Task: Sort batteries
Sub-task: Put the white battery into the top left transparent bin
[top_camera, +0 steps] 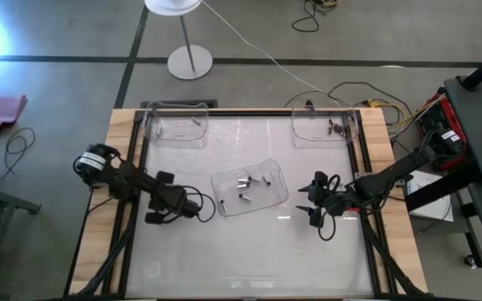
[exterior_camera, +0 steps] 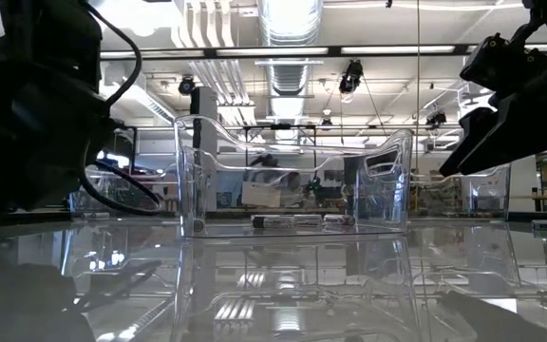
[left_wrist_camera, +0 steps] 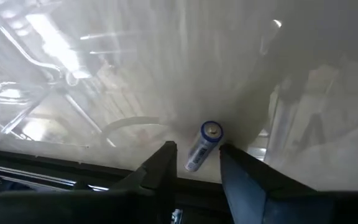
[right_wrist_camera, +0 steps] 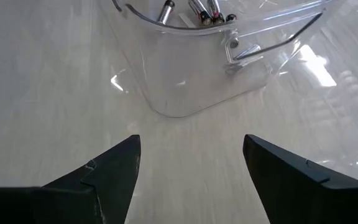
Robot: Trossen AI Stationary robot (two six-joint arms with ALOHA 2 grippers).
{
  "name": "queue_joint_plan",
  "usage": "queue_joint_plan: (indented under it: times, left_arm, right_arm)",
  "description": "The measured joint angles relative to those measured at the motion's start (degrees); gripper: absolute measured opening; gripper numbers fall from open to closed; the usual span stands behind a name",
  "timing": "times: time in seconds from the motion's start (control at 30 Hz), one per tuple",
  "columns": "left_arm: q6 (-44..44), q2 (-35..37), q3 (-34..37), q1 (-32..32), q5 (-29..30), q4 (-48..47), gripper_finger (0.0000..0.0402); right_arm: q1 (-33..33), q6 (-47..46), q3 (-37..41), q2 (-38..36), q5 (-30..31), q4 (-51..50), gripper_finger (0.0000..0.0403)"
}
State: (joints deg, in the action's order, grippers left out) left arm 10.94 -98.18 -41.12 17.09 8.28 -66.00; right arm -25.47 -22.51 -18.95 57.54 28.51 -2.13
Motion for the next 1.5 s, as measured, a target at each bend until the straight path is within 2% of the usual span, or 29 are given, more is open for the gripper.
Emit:
queue_joint_plan:
  times: [0.27,0.5,0.67,0.77,0.83,0.9,1.0,1.07,1.17,1.23,1.4,1.5]
  left_arm:
    - [-0.15,-1.99,-0.39,0.45,-1.75,0.27,0.0012]
    - [2.95,1.26,-2.10,0.87,-3.73,1.97,0.0010]
    - [10.03,8.26,-3.66,3.40,-13.72,0.15,0.0005]
    - [17.60,13.58,-5.71,5.61,-15.23,1.14,0.0004]
    - [22.88,18.43,-6.49,6.51,-13.57,2.38,0.0004]
    - [28.33,23.75,-6.77,6.59,-9.39,5.37,0.0003]
    - [34.03,31.58,-6.80,6.17,-0.28,8.17,0.0003]
    - [38.39,35.72,-6.80,5.09,8.19,8.36,0.0002]
    - [43.43,40.72,-6.80,1.20,20.67,9.47,0.0002]
    - [43.49,42.94,-6.80,-3.51,24.88,11.87,0.0002]
    - [34.36,43.58,-6.80,-22.32,24.89,19.09,0.0002]
    - [28.81,41.01,-6.82,-36.67,19.60,23.40,0.0002]
  right_arm:
    - [0.00,0.41,-0.03,0.00,0.00,0.50,0.0292]
    - [0.00,-0.01,-0.05,0.00,-0.06,1.12,0.0297]
    - [0.00,-0.01,-0.14,-0.11,-0.46,1.16,0.0289]
    - [0.00,0.00,-0.71,-0.11,-0.46,1.16,0.0284]
    - [0.00,0.50,-1.25,-0.11,-0.45,1.15,0.0281]
    - [0.00,1.28,-1.95,-0.11,-0.46,1.14,0.0278]
    - [0.00,2.17,-2.88,-0.11,-0.46,1.20,0.0275]
    - [0.00,2.65,-3.15,-0.11,-0.46,1.16,0.0273]
    - [0.00,3.27,-3.27,-0.11,-0.46,1.16,0.0270]
    - [0.00,4.07,-3.27,-0.11,-0.09,1.19,0.0270]
    - [0.00,6.66,-3.27,-0.11,0.03,1.93,0.0279]
    - [0.00,7.11,-3.27,-0.11,0.06,2.47,0.0285]
